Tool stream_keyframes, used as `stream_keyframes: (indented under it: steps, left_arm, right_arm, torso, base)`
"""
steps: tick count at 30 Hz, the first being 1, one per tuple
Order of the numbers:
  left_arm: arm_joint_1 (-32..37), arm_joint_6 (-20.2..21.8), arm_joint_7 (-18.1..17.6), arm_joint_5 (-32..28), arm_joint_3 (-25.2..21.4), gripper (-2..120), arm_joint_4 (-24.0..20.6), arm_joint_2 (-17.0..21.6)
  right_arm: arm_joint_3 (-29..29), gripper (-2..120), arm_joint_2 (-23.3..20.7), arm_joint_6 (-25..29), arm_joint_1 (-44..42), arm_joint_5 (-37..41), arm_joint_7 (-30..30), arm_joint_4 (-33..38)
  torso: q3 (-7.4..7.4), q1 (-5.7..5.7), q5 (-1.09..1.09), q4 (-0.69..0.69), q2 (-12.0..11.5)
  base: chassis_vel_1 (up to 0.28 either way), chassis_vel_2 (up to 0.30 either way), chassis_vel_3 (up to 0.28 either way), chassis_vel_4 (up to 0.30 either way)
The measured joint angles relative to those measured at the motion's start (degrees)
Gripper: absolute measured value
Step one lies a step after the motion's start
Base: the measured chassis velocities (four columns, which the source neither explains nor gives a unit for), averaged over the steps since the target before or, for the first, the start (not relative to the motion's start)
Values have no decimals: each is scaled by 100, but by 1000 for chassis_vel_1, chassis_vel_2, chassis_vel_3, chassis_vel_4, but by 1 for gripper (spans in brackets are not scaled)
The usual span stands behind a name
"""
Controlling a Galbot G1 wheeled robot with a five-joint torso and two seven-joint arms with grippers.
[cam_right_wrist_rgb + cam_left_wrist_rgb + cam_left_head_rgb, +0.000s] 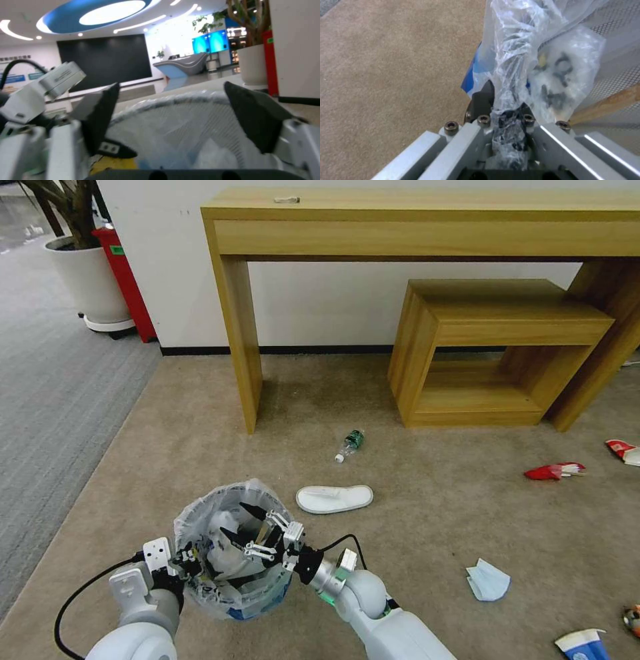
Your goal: Pick up the trash bin and place the garbage on the floor into it.
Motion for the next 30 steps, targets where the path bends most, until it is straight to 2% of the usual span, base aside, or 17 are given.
stream_keyframes:
  steps: [1,4,7,9,10,12,13,15,25,30]
  left_arm:
    - [3,0,1,-1,-18,1,3,4]
    - [-2,-1,1,-3,-61,1,42,18]
    - [-14,-2,-19,-14,-117,1,86,40]
    - [-51,13,-92,-153,-216,1,104,81]
    - [-51,13,-92,-153,-216,1,104,81]
    - [-108,40,-150,-404,-362,1,120,153]
    - [-108,40,-150,-404,-362,1,120,153]
    - [-127,16,-183,-590,-470,1,161,223]
    - [-201,-210,-184,-679,-560,1,340,328]
    - [-197,-231,-165,-676,-550,1,221,326]
  right_arm:
    - [61,92,-3,-11,5,26,46,64]
    - [215,99,-22,-61,16,115,155,213]
    - [375,100,-65,-98,20,190,395,418]
    - [563,100,-126,-179,-1,212,1085,711]
    - [563,100,-126,-179,-1,212,1085,711]
    - [970,100,-185,-250,-131,222,1894,1055]
    - [970,100,-185,-250,-131,222,1894,1055]
    - [1357,100,-238,-182,-244,122,2206,1161]
    - [2596,100,-448,158,-724,-296,2531,1185]
    - [2935,100,-492,324,-1027,-362,2510,1157]
  torso:
    - [0,0,0,0,0]
    - [0,0,0,0,0]
    - [0,0,0,0,0]
    - [0,0,0,0,0]
    - [0,0,0,0,0]
    - [0,0,0,0,0]
    - [0,0,0,0,0]
    - [0,0,2,0,0]
    - [0,0,1,0,0]
    - [0,0,1,-1,0]
  base:
    - [0,0,0,0]
    - [0,0,0,0]
    - [0,0,0,0]
    - [0,0,0,0]
    - [0,0,0,0]
    - [0,0,0,0]
    - [0,0,0,0]
    - [0,0,0,0]
    - [0,0,0,0]
    - [0,0,0,0]
